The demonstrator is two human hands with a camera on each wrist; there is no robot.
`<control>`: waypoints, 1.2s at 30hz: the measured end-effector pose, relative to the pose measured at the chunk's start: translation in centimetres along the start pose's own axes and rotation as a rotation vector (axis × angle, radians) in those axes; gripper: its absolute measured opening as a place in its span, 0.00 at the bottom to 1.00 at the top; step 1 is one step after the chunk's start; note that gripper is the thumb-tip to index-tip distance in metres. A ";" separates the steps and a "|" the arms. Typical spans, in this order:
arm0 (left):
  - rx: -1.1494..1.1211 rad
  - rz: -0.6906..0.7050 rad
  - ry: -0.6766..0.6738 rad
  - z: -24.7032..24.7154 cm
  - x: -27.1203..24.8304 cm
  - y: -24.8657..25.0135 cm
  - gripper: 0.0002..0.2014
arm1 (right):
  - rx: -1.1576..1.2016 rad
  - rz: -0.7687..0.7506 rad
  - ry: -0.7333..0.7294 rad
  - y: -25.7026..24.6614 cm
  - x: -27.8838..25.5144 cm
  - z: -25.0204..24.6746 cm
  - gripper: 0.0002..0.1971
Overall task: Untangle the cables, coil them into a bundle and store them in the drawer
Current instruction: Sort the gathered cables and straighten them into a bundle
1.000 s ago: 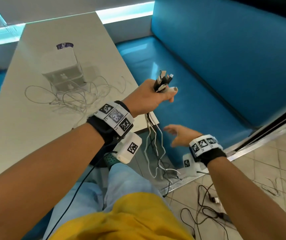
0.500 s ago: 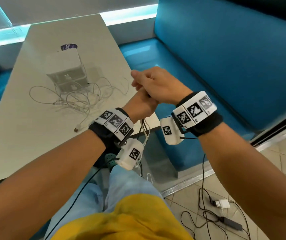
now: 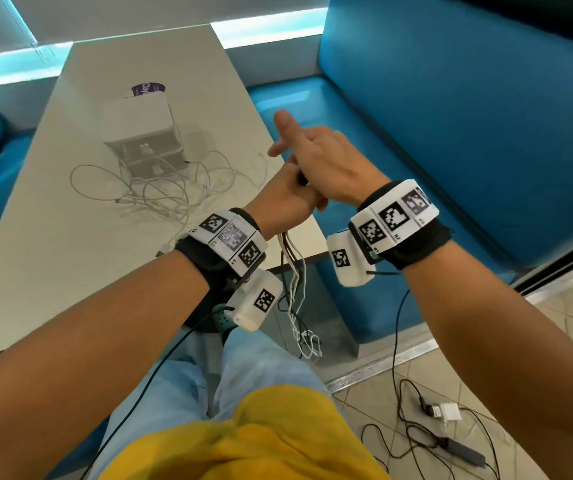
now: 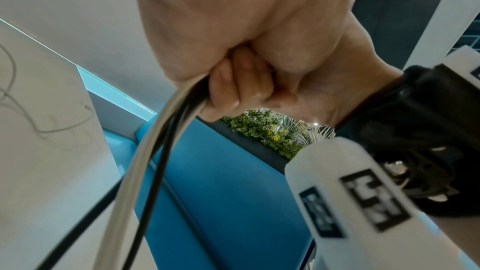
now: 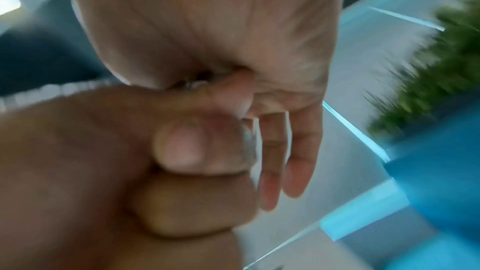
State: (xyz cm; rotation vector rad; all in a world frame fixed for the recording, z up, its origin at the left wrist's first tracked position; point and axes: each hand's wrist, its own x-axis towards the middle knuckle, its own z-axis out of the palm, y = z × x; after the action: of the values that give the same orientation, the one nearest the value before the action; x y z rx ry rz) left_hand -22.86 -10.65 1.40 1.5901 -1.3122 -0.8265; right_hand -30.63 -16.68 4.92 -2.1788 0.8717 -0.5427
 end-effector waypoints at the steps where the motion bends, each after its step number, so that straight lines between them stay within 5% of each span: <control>1: -0.042 -0.022 0.003 -0.1 0.2 -0.2 0.11 | 0.168 0.027 -0.012 0.3 0.1 -0.1 0.33; 5: -0.303 -0.120 0.141 0.0 0.5 0.2 0.24 | 0.741 0.204 -0.068 2.0 0.1 1.6 0.35; 8: -0.503 -0.222 0.296 -0.1 0.5 -0.2 0.25 | 0.841 0.317 -0.196 4.1 -0.7 5.3 0.43; 17: -0.611 -0.302 0.308 -4.1 0.0 -4.1 0.27 | 0.235 0.376 -0.221 12.2 -3.9 8.1 0.24; 21: -0.628 -0.321 0.374 -5.3 -1.0 -6.2 0.26 | -0.078 0.314 -0.345 12.5 -3.8 8.6 0.21; 29: -0.615 -0.413 0.571 -11.9 -5.1 -10.6 0.25 | 0.222 0.138 -0.339 4.4 2.1 10.2 0.12; 36: -0.692 -0.464 0.725 -15.7 -8.5 -13.9 0.24 | -0.078 -0.014 -0.308 0.8 9.1 13.9 0.12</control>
State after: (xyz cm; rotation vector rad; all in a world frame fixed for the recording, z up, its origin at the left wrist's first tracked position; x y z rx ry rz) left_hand -5.27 1.69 -5.73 1.4083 -0.1047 -0.7462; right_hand -16.44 -17.22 -3.69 -2.2625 0.7205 -0.1735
